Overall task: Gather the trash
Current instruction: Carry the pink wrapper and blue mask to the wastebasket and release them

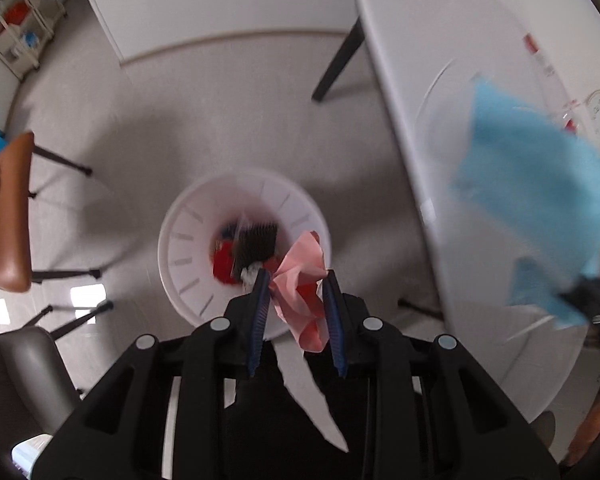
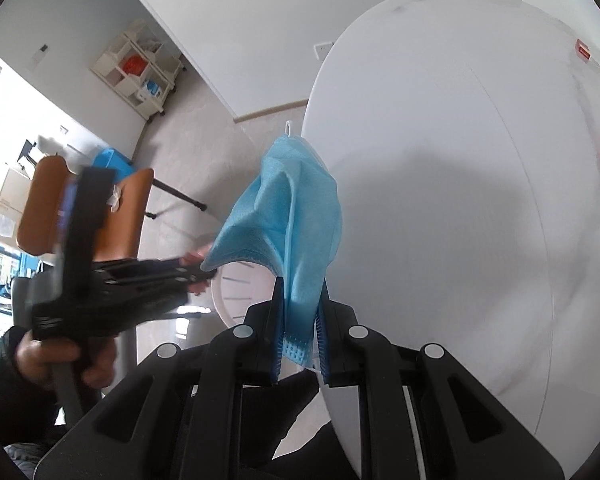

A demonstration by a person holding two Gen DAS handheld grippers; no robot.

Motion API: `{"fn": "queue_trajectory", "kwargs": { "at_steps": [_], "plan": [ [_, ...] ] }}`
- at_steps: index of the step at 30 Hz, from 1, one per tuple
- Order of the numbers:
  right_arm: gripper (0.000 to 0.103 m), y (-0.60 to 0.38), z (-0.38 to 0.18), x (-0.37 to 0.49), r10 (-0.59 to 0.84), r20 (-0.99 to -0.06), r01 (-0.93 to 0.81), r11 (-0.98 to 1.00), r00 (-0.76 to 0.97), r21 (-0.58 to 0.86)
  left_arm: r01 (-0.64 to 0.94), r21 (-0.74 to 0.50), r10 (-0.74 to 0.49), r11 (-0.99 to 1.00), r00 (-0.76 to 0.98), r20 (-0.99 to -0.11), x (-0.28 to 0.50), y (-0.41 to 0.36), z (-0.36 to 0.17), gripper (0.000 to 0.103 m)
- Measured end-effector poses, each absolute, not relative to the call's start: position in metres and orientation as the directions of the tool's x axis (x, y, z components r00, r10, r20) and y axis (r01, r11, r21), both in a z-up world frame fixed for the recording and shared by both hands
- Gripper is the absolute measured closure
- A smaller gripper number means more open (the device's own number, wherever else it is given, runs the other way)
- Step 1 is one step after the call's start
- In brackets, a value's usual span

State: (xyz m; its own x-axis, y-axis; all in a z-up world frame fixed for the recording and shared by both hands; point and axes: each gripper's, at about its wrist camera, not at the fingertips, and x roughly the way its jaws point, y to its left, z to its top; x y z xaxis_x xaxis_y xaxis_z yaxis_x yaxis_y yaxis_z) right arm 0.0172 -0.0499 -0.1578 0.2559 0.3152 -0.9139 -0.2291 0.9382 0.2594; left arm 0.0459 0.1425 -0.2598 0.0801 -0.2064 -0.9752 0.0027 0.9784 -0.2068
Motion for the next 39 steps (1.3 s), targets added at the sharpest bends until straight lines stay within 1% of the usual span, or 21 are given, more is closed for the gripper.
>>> {"fn": "queue_trajectory", "kwargs": {
  "at_steps": [2, 3, 5, 6, 7, 8, 11, 14, 19, 22, 28, 35, 37, 38, 39],
  "plan": [
    [0.088, -0.045, -0.161, 0.018, 0.307, -0.920, -0.223, 0.941, 0.243, 0.255, -0.002, -0.203, -0.202, 0.979, 0.050, -0.978, 0.042, 0.147, -0.279, 0.053],
    [0.088, -0.043, -0.163, 0.020, 0.303, -0.923, -0.222, 0.942, 0.239, 0.252, -0.008, -0.196, -0.196, 0.981, 0.041, -0.980, 0.039, 0.149, -0.286, 0.049],
    [0.088, -0.039, -0.165, 0.020, 0.298, -0.926, -0.219, 0.943, 0.232, 0.249, -0.005, -0.201, -0.200, 0.980, 0.025, -0.979, 0.035, 0.152, -0.295, 0.037],
    [0.088, -0.037, -0.166, 0.021, 0.296, -0.928, -0.217, 0.944, 0.227, 0.248, -0.005, -0.199, -0.199, 0.980, 0.018, -0.980, 0.033, 0.153, -0.298, 0.033],
    [0.088, -0.033, -0.168, 0.021, 0.295, -0.929, -0.217, 0.944, 0.225, 0.248, -0.008, -0.196, -0.196, 0.981, 0.016, -0.981, 0.032, 0.154, -0.298, 0.026],
    [0.088, -0.033, -0.169, 0.020, 0.295, -0.929, -0.216, 0.944, 0.223, 0.248, -0.010, -0.195, -0.195, 0.981, 0.018, -0.981, 0.031, 0.155, -0.298, 0.021],
    [0.088, -0.029, -0.172, 0.018, 0.296, -0.931, -0.221, 0.943, 0.215, 0.249, -0.018, -0.204, -0.204, 0.979, 0.014, -0.979, 0.030, 0.159, -0.296, 0.014],
    [0.088, -0.024, -0.173, 0.018, 0.301, -0.930, -0.235, 0.939, 0.209, 0.251, -0.024, -0.200, -0.199, 0.980, 0.022, -0.980, 0.031, 0.163, -0.291, 0.012],
    [0.088, -0.005, -0.181, 0.021, 0.304, -0.935, -0.283, 0.927, 0.183, 0.246, -0.026, -0.144, -0.142, 0.989, 0.071, -0.987, 0.029, 0.182, -0.271, 0.008],
    [0.088, 0.012, -0.194, 0.023, 0.289, -0.944, -0.323, 0.919, 0.159, 0.227, -0.043, -0.123, -0.118, 0.991, 0.099, -0.988, 0.026, 0.200, -0.257, 0.008],
    [0.088, 0.057, -0.235, 0.027, 0.238, -0.967, -0.446, 0.878, 0.091, 0.174, -0.100, -0.122, -0.112, 0.987, 0.099, -0.989, 0.016, 0.235, -0.241, 0.008],
    [0.087, 0.097, -0.302, 0.025, 0.174, -0.985, -0.538, 0.831, 0.006, 0.144, -0.151, -0.117, -0.105, 0.982, 0.081, -0.991, 0.003, 0.256, -0.247, 0.008],
    [0.073, 0.100, -0.319, 0.023, 0.187, -0.982, -0.548, 0.819, -0.022, 0.168, -0.161, -0.114, -0.103, 0.980, 0.076, -0.992, 0.000, 0.259, -0.249, 0.008],
    [0.058, 0.102, -0.326, 0.023, 0.176, -0.984, -0.555, 0.816, -0.023, 0.159, -0.168, -0.114, -0.103, 0.979, 0.075, -0.992, -0.001, 0.260, -0.249, 0.008],
    [0.049, 0.106, -0.331, 0.022, 0.171, -0.985, -0.560, 0.814, -0.021, 0.153, -0.175, -0.114, -0.102, 0.978, 0.074, -0.992, -0.003, 0.261, -0.250, 0.008]
  ]
}}
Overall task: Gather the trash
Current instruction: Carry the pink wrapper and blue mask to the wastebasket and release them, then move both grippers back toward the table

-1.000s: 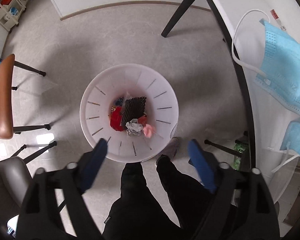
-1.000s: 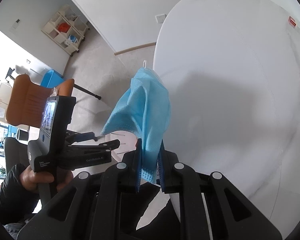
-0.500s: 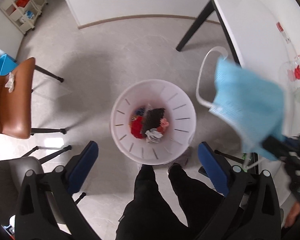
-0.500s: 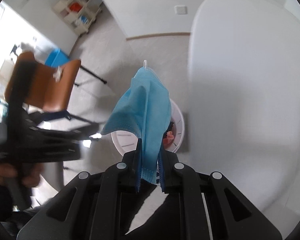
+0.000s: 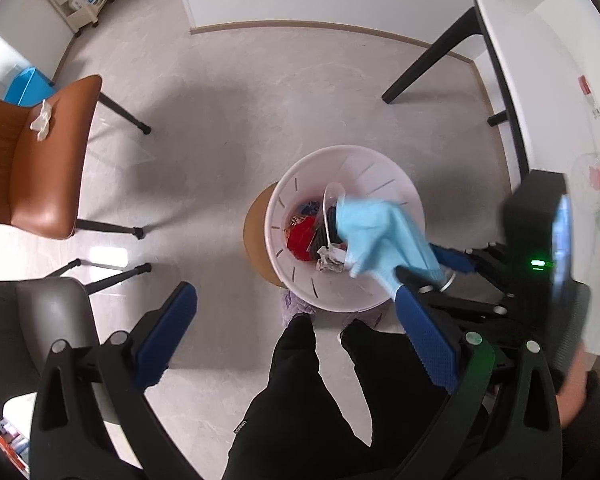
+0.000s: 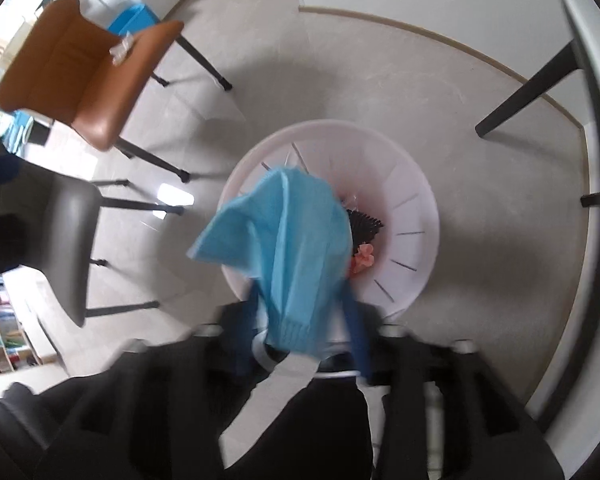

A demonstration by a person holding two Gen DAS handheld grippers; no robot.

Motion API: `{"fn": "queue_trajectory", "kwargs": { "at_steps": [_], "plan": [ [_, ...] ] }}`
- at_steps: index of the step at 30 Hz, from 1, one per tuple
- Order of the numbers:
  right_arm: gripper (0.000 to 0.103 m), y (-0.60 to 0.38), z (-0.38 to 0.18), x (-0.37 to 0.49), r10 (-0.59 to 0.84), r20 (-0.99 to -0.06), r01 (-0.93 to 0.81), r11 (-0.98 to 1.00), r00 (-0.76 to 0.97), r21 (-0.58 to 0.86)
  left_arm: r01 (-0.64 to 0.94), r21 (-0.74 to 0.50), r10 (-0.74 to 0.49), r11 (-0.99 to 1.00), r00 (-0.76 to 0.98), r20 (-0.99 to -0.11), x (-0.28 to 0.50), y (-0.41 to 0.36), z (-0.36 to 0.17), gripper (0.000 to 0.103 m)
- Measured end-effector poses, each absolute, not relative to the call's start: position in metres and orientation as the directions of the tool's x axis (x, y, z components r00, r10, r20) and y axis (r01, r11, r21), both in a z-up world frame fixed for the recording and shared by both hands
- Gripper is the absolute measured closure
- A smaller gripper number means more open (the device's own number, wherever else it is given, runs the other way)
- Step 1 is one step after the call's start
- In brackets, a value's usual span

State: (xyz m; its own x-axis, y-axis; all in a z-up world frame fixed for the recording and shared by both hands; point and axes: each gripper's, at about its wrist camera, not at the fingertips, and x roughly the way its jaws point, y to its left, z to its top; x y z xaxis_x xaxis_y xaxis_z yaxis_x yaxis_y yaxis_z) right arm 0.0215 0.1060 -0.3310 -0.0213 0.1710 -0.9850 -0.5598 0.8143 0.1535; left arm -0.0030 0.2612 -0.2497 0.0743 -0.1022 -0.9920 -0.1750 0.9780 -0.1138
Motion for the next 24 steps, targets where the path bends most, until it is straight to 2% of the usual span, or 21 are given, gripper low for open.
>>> {"fn": "queue_trajectory", "kwargs": {
  "at_steps": [1, 2, 6, 9, 15, 24],
  "plan": [
    [0.042, 0.107, -0.336, 0.021, 0.167, -0.986, -0.565, 0.811, -0.023, 0.151, -0.182, -0.114, -0.102, 0.977, 0.072, -0.992, -0.005, 0.263, -0.251, 0.008],
    [0.040, 0.108, -0.342, 0.019, 0.159, -0.987, -0.564, 0.812, -0.032, 0.149, -0.185, -0.112, -0.100, 0.976, 0.070, -0.993, -0.006, 0.263, -0.252, 0.008],
    [0.039, 0.105, -0.342, 0.015, 0.163, -0.985, -0.551, 0.818, -0.050, 0.164, -0.196, -0.103, -0.091, 0.975, 0.073, -0.993, -0.011, 0.268, -0.251, 0.008],
    [0.030, 0.107, -0.329, 0.014, 0.166, -0.986, -0.560, 0.815, -0.022, 0.150, -0.208, -0.109, -0.093, 0.972, 0.086, -0.992, -0.013, 0.271, -0.247, 0.008],
    [0.020, 0.105, -0.297, 0.015, 0.176, -0.984, -0.548, 0.826, 0.034, 0.128, -0.199, -0.117, -0.091, 0.973, 0.133, -0.987, -0.013, 0.272, -0.234, 0.008],
    [0.013, 0.094, -0.250, 0.014, 0.199, -0.974, -0.528, 0.842, 0.111, 0.112, -0.171, -0.123, -0.084, 0.978, 0.221, -0.972, -0.018, 0.262, -0.193, 0.008]
  ]
}}
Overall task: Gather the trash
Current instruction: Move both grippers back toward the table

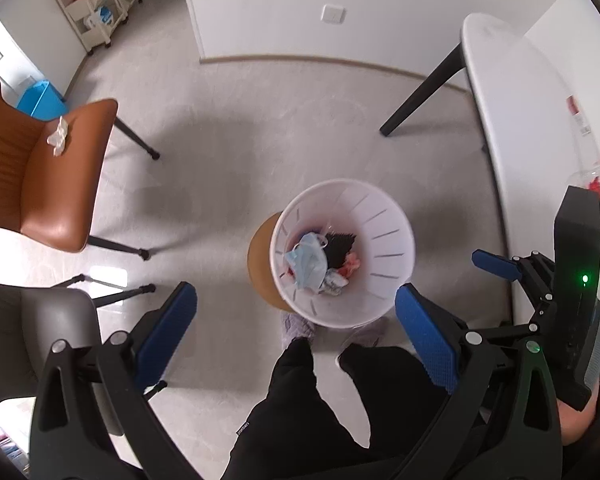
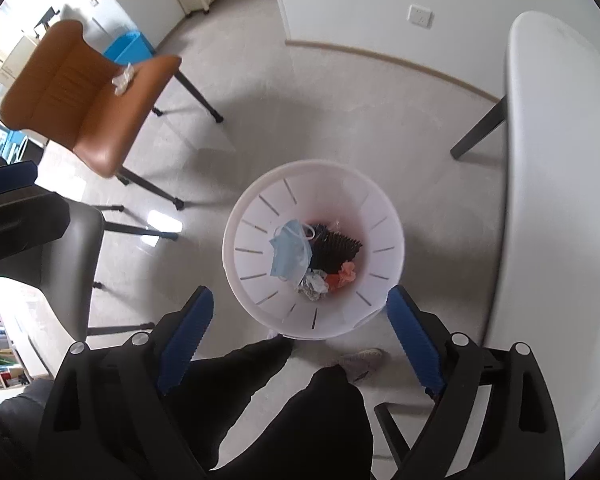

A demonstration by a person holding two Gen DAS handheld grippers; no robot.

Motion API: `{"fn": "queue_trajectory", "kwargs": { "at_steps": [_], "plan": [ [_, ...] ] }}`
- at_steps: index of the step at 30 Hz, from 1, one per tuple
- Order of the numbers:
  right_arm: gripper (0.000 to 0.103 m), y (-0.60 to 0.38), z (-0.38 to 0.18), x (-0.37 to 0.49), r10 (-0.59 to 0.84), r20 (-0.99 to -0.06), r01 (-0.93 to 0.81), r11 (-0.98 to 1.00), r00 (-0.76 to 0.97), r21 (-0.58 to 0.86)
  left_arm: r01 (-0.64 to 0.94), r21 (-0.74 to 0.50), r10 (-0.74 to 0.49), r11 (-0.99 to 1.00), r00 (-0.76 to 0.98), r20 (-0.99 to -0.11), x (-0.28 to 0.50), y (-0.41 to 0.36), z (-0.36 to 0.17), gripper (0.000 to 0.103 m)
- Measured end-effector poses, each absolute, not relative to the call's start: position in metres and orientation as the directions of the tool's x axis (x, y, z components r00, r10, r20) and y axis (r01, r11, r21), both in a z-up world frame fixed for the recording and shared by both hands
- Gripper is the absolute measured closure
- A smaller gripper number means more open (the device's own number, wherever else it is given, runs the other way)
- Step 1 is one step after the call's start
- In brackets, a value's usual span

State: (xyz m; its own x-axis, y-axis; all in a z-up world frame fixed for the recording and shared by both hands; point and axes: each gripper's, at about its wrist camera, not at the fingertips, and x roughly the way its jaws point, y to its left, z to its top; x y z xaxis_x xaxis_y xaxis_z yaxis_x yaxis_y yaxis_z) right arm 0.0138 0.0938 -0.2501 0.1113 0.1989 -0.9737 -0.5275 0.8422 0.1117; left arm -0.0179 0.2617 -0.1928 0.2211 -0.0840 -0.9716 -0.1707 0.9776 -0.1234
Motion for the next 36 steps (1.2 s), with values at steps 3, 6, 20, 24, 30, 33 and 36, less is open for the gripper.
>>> {"fn": "queue_trajectory", "kwargs": {
  "at_steps": [3, 6, 20, 24, 30, 33, 36],
  "plan": [
    [0.003, 0.077, -0.216, 0.010, 0.211, -0.956, -0.500, 0.862, 0.203, 0.084, -0.146, -0.136, -0.094, 0.980, 0.264, -0.960, -0.017, 0.253, -0.170, 0.008],
    [0.003, 0.047, -0.184, 0.008, 0.210, -0.932, -0.446, 0.893, 0.294, 0.061, -0.081, -0.138, -0.105, 0.987, 0.316, -0.943, -0.010, 0.232, -0.143, 0.008],
    [0.003, -0.185, -0.137, -0.013, 0.026, -0.885, 0.064, 0.996, 0.465, 0.063, 0.338, -0.187, -0.294, 0.922, 0.302, -0.907, 0.031, 0.023, -0.106, 0.008],
    [0.003, -0.259, -0.141, -0.029, -0.038, -0.883, 0.214, 0.974, 0.467, 0.071, 0.433, -0.205, -0.344, 0.878, 0.273, -0.899, 0.037, -0.049, -0.102, 0.008],
    [0.003, -0.346, -0.148, -0.037, -0.091, -0.882, 0.347, 0.934, 0.463, 0.086, 0.521, -0.187, -0.356, 0.833, 0.246, -0.902, 0.051, -0.159, -0.105, 0.008],
    [0.003, -0.384, -0.150, -0.035, -0.102, -0.877, 0.387, 0.917, 0.470, 0.100, 0.525, -0.204, -0.364, 0.826, 0.219, -0.905, 0.071, -0.216, -0.116, 0.008],
    [0.003, -0.421, -0.154, -0.030, -0.113, -0.873, 0.419, 0.901, 0.475, 0.111, 0.500, -0.230, -0.373, 0.835, 0.207, -0.904, 0.088, -0.259, -0.128, 0.008]
  ]
}}
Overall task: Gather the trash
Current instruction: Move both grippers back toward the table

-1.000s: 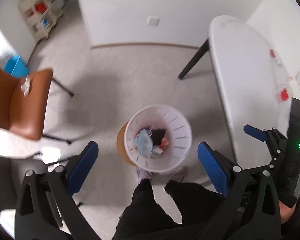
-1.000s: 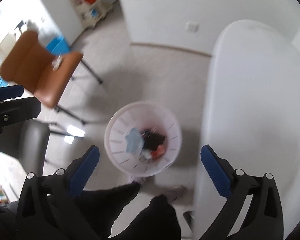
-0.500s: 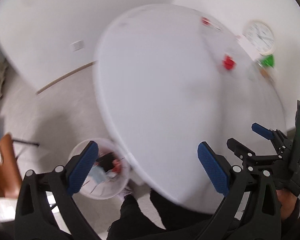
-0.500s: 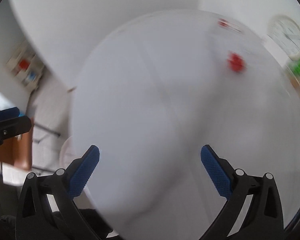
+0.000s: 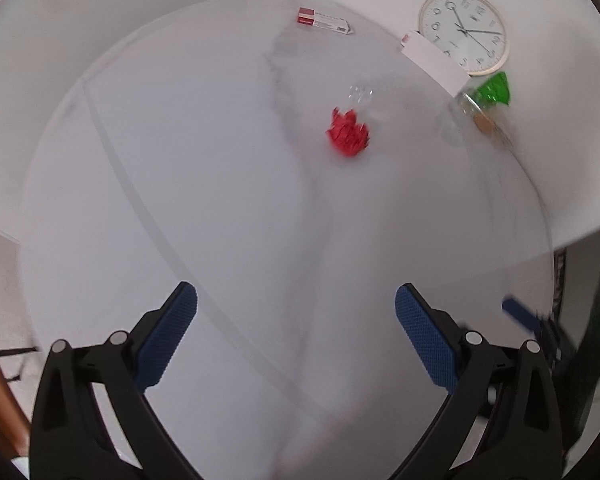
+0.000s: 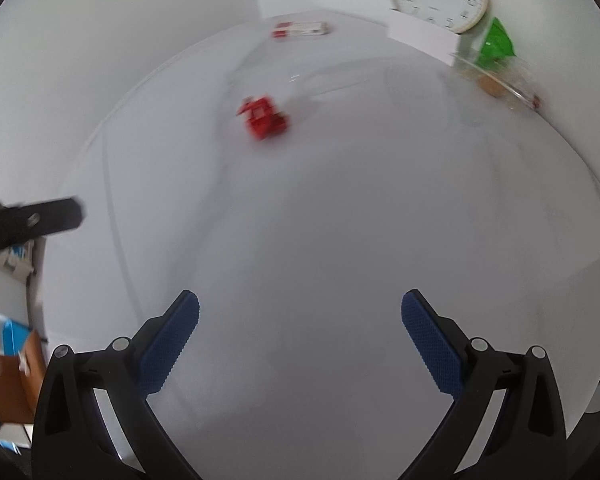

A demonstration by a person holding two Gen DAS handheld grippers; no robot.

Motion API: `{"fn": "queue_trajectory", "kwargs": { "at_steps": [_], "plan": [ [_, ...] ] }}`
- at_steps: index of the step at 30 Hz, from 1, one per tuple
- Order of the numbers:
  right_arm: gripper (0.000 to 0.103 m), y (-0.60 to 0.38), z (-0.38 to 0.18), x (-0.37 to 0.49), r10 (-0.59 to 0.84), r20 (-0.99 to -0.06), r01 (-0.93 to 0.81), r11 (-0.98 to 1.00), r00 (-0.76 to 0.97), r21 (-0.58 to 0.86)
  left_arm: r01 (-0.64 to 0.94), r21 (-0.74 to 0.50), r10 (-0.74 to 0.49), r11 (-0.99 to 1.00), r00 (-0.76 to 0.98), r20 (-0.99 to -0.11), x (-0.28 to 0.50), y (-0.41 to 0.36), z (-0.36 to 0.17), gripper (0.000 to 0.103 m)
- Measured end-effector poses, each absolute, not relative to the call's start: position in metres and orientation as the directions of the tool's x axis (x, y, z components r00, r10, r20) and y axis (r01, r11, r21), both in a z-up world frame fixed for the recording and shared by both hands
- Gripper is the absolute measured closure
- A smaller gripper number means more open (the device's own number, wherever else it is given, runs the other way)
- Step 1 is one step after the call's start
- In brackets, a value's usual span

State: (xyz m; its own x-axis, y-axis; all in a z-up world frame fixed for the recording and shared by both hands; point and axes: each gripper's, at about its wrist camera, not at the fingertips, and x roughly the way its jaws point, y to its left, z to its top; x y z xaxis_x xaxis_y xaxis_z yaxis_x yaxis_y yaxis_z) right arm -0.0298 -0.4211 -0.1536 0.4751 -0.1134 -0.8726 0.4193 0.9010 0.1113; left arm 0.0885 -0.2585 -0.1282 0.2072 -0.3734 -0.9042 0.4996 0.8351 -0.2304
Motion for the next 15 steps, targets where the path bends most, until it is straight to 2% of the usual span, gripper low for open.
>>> {"fn": "queue_trajectory", "kwargs": {
  "at_steps": [7, 12, 15],
  "plan": [
    [0.003, -0.488, -0.165, -0.017, -0.111, -0.866, 0.492, 0.854, 0.488, 0.168, 0.387, -0.263, -0.347, 0.884, 0.166, -0.923, 0.152, -0.373, -0.177, 0.008],
    [0.003, -0.517, -0.177, -0.006, -0.093, -0.861, 0.518, 0.829, 0.500, 0.211, 0.353, -0.195, -0.273, 0.915, 0.186, -0.944, 0.180, -0.418, -0.210, 0.008],
    [0.003, -0.525, -0.179, 0.000, -0.094, -0.857, 0.526, 0.821, 0.507, 0.221, 0.327, -0.169, -0.242, 0.930, 0.196, -0.950, 0.192, -0.433, -0.228, 0.011]
  ]
}}
